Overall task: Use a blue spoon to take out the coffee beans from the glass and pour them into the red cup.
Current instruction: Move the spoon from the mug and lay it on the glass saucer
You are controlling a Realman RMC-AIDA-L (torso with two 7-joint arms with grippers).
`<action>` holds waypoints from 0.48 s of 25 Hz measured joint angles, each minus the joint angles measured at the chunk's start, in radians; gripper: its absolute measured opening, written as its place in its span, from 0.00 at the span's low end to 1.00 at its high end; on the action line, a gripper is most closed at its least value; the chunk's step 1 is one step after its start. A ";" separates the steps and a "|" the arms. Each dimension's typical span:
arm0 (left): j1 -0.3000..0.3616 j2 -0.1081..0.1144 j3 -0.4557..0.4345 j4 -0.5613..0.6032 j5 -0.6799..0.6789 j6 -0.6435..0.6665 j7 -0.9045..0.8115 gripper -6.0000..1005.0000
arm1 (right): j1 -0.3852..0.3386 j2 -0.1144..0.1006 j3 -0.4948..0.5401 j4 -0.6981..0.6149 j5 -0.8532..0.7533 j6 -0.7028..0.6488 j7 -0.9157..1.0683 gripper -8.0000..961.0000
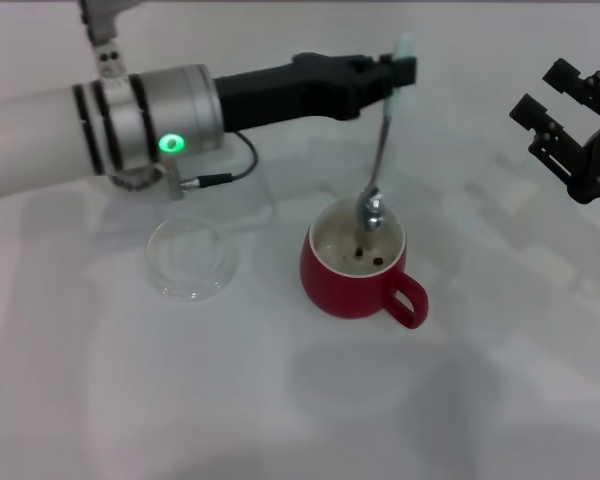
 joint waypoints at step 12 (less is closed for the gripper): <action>0.165 0.014 -0.002 -0.148 -0.110 0.110 -0.034 0.15 | -0.010 -0.004 0.000 0.001 0.055 0.009 0.008 0.57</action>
